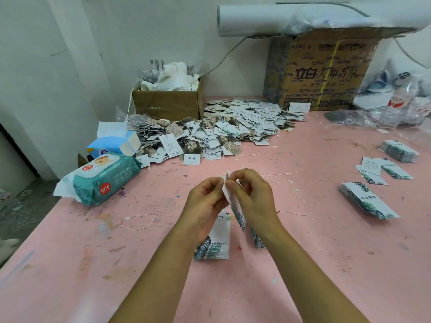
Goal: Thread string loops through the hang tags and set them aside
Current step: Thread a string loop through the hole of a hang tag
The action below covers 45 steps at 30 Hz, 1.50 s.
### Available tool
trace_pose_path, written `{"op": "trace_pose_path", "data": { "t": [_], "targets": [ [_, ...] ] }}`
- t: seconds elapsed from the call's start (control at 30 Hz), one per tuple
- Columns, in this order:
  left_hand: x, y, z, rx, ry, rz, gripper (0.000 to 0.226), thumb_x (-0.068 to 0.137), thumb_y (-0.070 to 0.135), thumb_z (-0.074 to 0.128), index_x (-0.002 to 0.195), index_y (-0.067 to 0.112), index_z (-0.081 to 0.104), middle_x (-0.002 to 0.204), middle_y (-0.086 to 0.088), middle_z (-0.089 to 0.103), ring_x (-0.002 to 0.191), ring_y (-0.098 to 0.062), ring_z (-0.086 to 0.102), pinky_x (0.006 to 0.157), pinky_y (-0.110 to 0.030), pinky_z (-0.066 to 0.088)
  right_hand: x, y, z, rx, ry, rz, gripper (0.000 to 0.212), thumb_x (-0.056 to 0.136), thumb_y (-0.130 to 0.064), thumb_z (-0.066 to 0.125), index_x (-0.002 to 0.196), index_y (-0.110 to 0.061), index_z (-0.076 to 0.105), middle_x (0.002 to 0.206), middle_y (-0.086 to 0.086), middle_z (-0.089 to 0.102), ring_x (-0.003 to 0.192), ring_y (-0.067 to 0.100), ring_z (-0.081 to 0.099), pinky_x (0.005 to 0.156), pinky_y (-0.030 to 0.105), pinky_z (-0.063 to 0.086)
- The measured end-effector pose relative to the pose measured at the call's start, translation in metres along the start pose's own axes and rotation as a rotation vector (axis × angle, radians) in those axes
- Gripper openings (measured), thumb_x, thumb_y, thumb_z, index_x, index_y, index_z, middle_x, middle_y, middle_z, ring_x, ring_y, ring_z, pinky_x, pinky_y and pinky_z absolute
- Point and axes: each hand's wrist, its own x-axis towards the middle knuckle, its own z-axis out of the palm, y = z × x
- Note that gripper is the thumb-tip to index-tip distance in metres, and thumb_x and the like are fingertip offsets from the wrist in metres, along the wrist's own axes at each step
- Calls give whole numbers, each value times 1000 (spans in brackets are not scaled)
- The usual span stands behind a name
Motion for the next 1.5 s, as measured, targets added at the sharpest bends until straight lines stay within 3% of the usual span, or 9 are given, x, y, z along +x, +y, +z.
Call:
{"op": "trace_pose_path", "data": {
  "t": [0.13, 0.23, 0.33, 0.47, 0.57, 0.8, 1.1, 1.27, 1.5],
  "targets": [
    [1, 5, 2, 86, 3, -8, 18, 94, 1, 47, 81, 7, 57, 79, -10, 65, 66, -13, 61, 62, -21, 52, 7, -3, -5, -84, -185, -21, 26, 91, -6, 54, 111, -21, 60, 72, -17, 56, 73, 0, 53, 66, 16, 39],
    [3, 6, 4, 181, 62, 19, 21, 96, 3, 44, 79, 9, 54, 71, -6, 56, 66, -14, 51, 64, -25, 44, 17, -3, -9, -254, -253, -64, 19, 91, -9, 54, 107, -12, 64, 98, 9, 60, 93, 20, 55, 80, 31, 43],
    [4, 6, 4, 196, 160, 42, 22, 99, 9, 39, 80, 12, 49, 70, -5, 54, 67, -18, 48, 68, -31, 41, 24, -3, -15, -316, -289, -69, 8, 89, -9, 57, 94, -10, 64, 88, 3, 60, 85, 16, 54, 75, 27, 42],
    [4, 10, -1, 25, 186, 47, 20, 100, 13, 35, 84, 11, 47, 79, -2, 68, 63, -15, 61, 65, -30, 53, 26, 2, -23, -291, -340, -6, 10, 89, -7, 58, 95, -11, 64, 66, -17, 52, 61, -9, 50, 57, 9, 35],
    [3, 12, -2, -107, 175, 24, 21, 101, 14, 34, 82, 13, 44, 74, -1, 72, 57, -12, 61, 57, -26, 52, 22, 6, -25, -285, -319, 1, 16, 90, -9, 57, 102, -21, 59, 57, -10, 43, 53, -2, 43, 52, 14, 32],
    [7, 16, -13, -121, 212, 49, 22, 98, 9, 41, 76, 13, 46, 50, 4, 47, 45, -8, 40, 45, -18, 39, 22, 16, -40, -271, -206, 154, 16, 85, -9, 64, 74, -20, 62, 58, -8, 53, 48, 2, 44, 48, 11, 34],
    [3, 14, -21, 33, 205, 144, 10, 86, 1, 55, 82, 8, 61, 60, 2, 65, 56, -6, 60, 58, -18, 53, 17, 26, -55, 29, 53, 267, 18, 90, 1, 54, 81, -9, 66, 54, 1, 49, 44, 4, 45, 47, 16, 42],
    [-1, 14, -16, 186, 129, 189, 16, 84, -3, 57, 91, 10, 63, 69, -1, 72, 63, -8, 65, 62, -18, 53, 10, 20, -48, 272, 6, 232, 29, 90, 12, 44, 97, -7, 65, 66, 4, 55, 56, 7, 55, 58, 20, 51],
    [-6, 13, -7, 330, 79, 236, 11, 84, -1, 61, 83, 10, 64, 70, 1, 72, 62, -6, 64, 59, -18, 51, 3, 12, -34, 425, -11, 174, 20, 83, 11, 55, 81, -7, 62, 60, 2, 65, 52, 15, 61, 55, 26, 54]
  ]
}}
